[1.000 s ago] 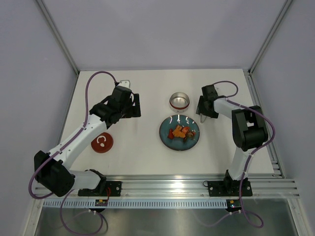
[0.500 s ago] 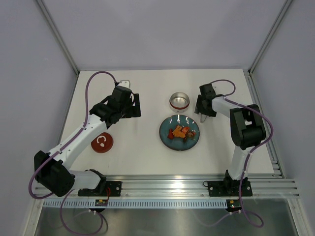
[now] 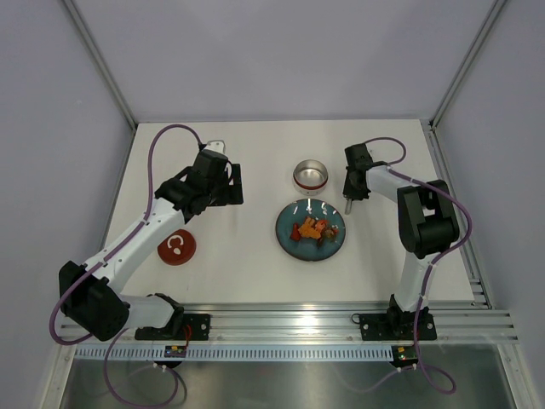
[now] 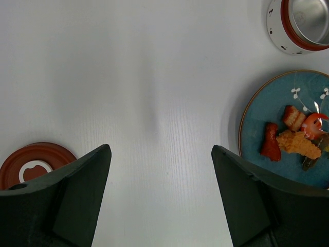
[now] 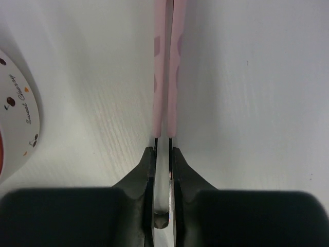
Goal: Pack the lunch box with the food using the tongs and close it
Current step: Pick up the clamp at the center of the board, then pick up the fake food from the plate.
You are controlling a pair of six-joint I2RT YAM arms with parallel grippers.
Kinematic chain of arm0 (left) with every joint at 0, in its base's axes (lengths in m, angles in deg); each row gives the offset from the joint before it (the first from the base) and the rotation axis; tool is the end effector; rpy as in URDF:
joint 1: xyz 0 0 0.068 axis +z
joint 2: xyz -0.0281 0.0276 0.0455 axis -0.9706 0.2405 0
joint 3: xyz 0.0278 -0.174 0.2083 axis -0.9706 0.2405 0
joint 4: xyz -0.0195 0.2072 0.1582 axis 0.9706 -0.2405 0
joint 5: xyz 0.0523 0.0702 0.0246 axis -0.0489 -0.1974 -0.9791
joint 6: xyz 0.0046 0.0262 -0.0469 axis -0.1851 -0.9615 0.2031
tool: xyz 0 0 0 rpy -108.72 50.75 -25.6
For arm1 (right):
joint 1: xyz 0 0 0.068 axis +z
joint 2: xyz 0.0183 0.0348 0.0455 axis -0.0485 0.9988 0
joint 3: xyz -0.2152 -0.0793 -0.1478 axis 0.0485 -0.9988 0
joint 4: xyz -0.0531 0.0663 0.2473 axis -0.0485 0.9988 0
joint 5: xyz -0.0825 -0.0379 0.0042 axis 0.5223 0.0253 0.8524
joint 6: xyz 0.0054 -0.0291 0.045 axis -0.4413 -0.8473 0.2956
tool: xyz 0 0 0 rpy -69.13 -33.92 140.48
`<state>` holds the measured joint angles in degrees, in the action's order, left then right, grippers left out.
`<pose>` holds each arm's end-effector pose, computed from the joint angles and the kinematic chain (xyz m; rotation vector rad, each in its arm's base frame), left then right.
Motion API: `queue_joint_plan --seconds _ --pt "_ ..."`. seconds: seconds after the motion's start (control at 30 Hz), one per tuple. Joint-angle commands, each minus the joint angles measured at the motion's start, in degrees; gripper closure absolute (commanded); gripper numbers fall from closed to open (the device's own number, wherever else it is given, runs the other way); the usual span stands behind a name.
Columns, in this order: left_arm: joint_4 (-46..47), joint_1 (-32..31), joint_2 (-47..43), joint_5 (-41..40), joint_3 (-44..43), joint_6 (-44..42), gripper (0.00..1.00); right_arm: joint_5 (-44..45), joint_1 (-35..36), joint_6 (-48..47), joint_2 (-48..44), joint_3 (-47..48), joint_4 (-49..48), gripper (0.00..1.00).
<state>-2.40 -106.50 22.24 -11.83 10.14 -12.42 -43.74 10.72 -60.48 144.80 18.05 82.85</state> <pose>0.2408 -0.1309 0.3174 -0.0295 2.3548 -0.1738 0.3849 0.0850 0.1571 0.2307 2.5914 -0.0614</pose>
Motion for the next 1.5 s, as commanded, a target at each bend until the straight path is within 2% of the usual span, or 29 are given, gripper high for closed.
queue_joint_plan --seconds 0.0,0.37,0.6,0.9,1.17,1.47 --pt "0.81 0.09 -0.59 -0.07 -1.62 -0.09 0.16 -2.25 0.3 -0.49 -3.16 2.19 5.67 0.91" --pt "1.52 0.09 -0.06 0.55 -2.41 -0.62 0.17 -8.32 0.39 2.4 -20.05 -0.01 18.24 0.92" --pt "1.43 0.18 -0.76 -0.33 -2.32 -0.8 0.16 -11.57 1.18 2.49 -29.45 0.35 30.28 0.91" --pt "2.04 0.27 0.03 0.2 -2.5 -1.24 0.16 -17.02 3.64 5.57 -41.49 -3.51 41.71 0.85" --pt "2.48 0.27 0.65 0.37 -1.88 -1.32 0.16 -20.71 5.75 7.33 -45.63 -6.15 45.15 0.81" --pt "2.4 0.27 0.65 0.99 -1.27 -0.8 0.16 -24.4 8.65 7.94 -46.95 -10.28 43.57 0.75"
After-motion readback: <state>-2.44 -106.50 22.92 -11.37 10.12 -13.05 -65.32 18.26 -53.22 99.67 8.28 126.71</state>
